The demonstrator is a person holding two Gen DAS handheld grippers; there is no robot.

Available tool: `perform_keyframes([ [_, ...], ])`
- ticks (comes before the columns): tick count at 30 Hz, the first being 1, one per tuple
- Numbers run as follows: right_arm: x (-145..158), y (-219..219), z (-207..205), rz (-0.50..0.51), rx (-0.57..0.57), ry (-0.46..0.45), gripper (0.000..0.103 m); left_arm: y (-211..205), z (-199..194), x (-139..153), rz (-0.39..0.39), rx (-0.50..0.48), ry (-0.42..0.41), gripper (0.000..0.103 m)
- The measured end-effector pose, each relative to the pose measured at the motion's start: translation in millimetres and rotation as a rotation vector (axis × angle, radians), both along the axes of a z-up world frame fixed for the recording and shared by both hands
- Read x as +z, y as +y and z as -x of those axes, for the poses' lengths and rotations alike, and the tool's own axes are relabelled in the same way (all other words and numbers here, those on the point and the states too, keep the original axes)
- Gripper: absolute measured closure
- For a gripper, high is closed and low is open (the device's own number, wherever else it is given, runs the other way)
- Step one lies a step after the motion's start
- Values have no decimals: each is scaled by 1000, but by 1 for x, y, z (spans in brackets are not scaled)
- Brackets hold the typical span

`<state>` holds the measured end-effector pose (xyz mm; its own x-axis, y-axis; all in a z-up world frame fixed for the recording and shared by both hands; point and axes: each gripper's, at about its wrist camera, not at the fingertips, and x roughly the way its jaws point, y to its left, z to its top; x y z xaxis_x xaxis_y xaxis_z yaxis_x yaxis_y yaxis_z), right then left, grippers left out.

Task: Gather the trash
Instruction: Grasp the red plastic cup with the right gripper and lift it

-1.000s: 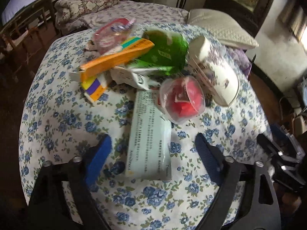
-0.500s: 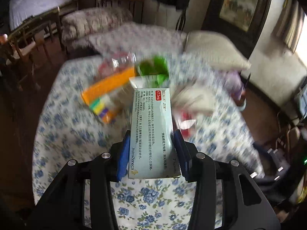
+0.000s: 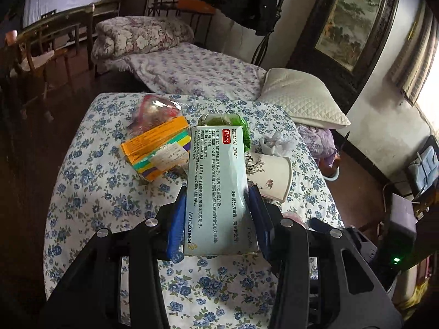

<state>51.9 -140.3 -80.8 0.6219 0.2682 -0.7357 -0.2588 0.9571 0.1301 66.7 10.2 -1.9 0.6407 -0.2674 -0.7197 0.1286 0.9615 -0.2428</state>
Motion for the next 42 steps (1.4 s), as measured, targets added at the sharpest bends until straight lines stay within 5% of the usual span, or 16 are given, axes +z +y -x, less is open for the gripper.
perform_keyframes([
  [3,-1,3,-9,1,0,16,34,-4,0,0,-8,-12,-2,59],
  [4,-1,3,-11,-1,2,23,49,-5,0,0,-11,-14,-2,59],
  [13,0,-11,4,14,9,14,49,-15,-2,-7,-32,-35,15,59],
  [20,1,-24,14,-12,23,7,32,-23,-1,-12,-59,-55,20,59],
  [27,-3,-30,20,22,61,2,32,-23,-2,-14,-60,-61,30,59],
  [30,-3,-30,18,18,93,-16,37,-25,0,-14,-59,-68,30,59],
  [34,-8,-26,6,-37,144,5,58,-29,1,-15,-64,-74,31,59],
  [42,1,-26,15,-24,68,-51,62,-37,2,-18,-78,-89,37,58],
])
